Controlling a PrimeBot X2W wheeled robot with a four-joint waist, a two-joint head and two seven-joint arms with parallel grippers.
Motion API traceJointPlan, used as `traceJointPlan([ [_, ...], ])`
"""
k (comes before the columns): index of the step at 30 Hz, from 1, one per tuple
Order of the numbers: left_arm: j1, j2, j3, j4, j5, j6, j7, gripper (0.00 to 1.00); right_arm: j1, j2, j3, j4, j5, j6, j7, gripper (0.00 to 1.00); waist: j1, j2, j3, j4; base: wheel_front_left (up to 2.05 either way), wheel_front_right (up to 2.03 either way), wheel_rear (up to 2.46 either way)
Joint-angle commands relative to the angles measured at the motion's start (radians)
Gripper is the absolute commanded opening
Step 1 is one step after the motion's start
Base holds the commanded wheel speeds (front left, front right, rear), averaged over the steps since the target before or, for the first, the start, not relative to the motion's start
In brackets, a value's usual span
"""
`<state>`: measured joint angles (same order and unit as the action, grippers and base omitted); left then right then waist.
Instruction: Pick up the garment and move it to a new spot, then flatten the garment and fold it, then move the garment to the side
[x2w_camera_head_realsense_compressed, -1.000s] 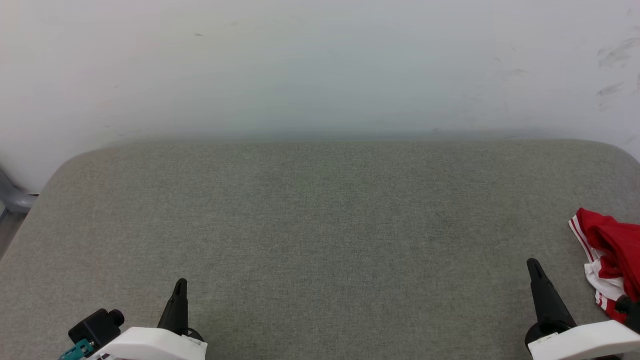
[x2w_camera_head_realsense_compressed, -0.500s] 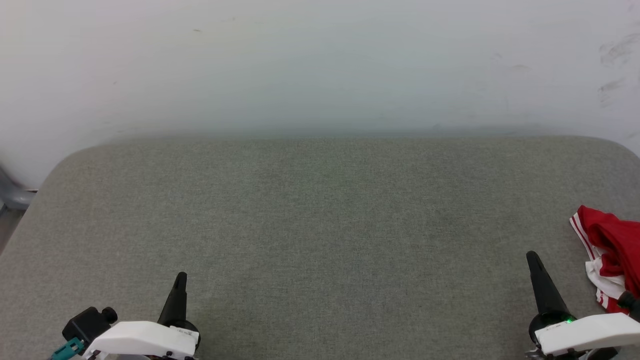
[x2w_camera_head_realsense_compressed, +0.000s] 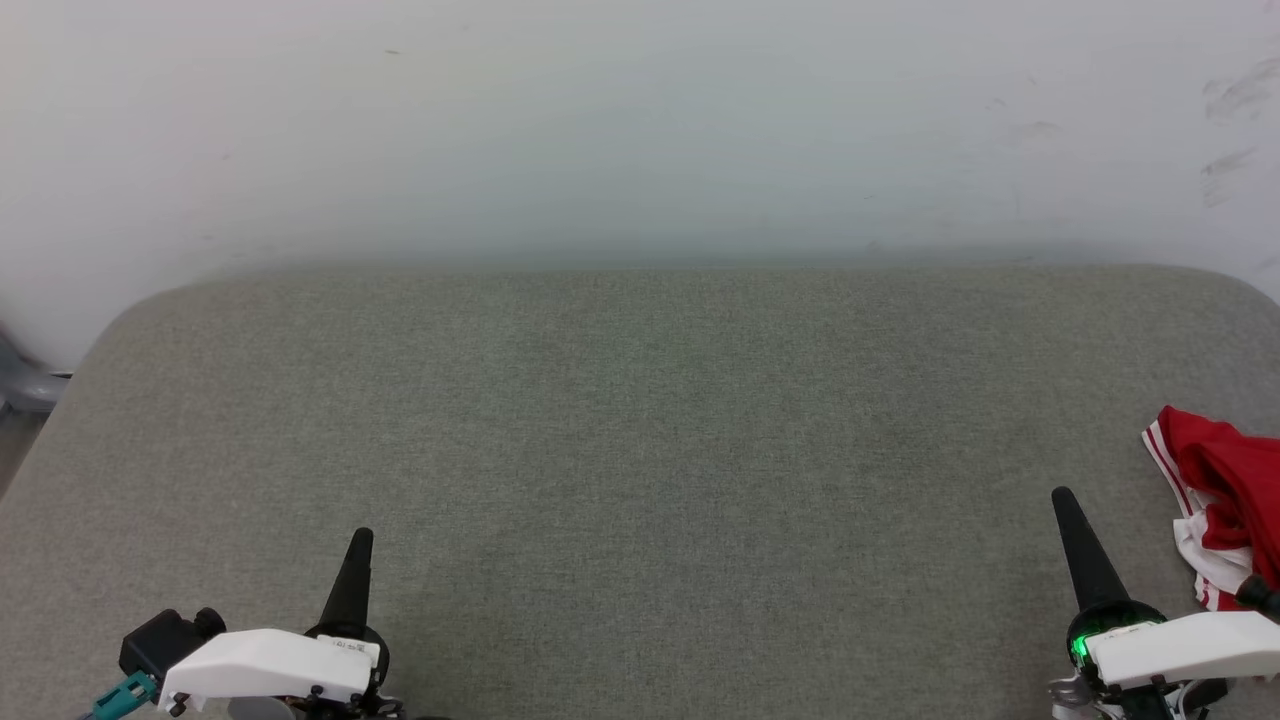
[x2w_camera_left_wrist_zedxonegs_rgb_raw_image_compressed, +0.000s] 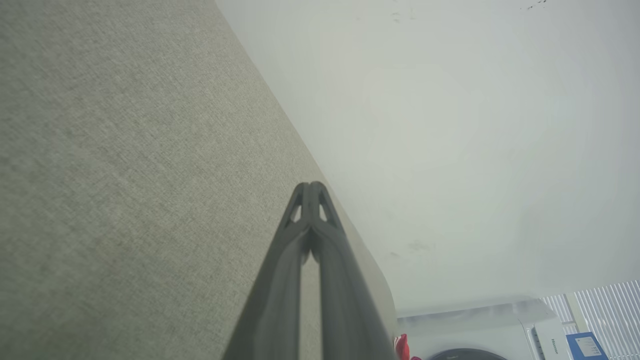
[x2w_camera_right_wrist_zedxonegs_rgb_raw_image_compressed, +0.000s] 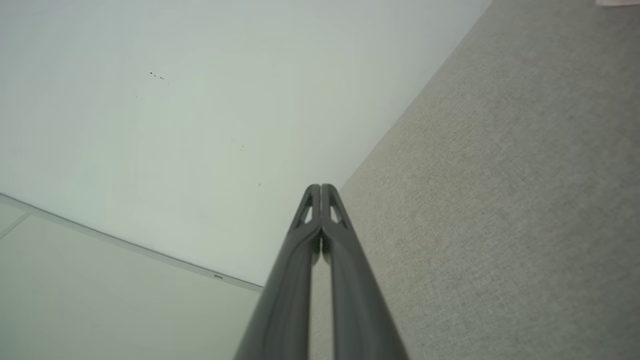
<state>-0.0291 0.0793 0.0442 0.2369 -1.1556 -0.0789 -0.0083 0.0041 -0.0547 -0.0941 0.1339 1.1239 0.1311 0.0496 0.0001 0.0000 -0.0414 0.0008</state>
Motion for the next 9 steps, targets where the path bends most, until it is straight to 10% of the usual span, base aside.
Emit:
traceJointPlan([
  [1,-0.028,-0.002,0.008,-0.005,-0.021,-0.007,0.006,0.00,-0.024,-0.003,-0.003,-0.001,0.024,0.000,0.003,0.00,-0.0001,0.0000,0.001,0.000,0.00,0.00,0.00],
  [9,-0.037,-0.007,0.019,-0.002,-0.097,-0.015,0.026,0.00,-0.041,-0.003,-0.005,0.018,0.105,0.000,0.014,0.00,-0.0001,0.0000,0.007,0.000,0.00,0.00,0.00],
])
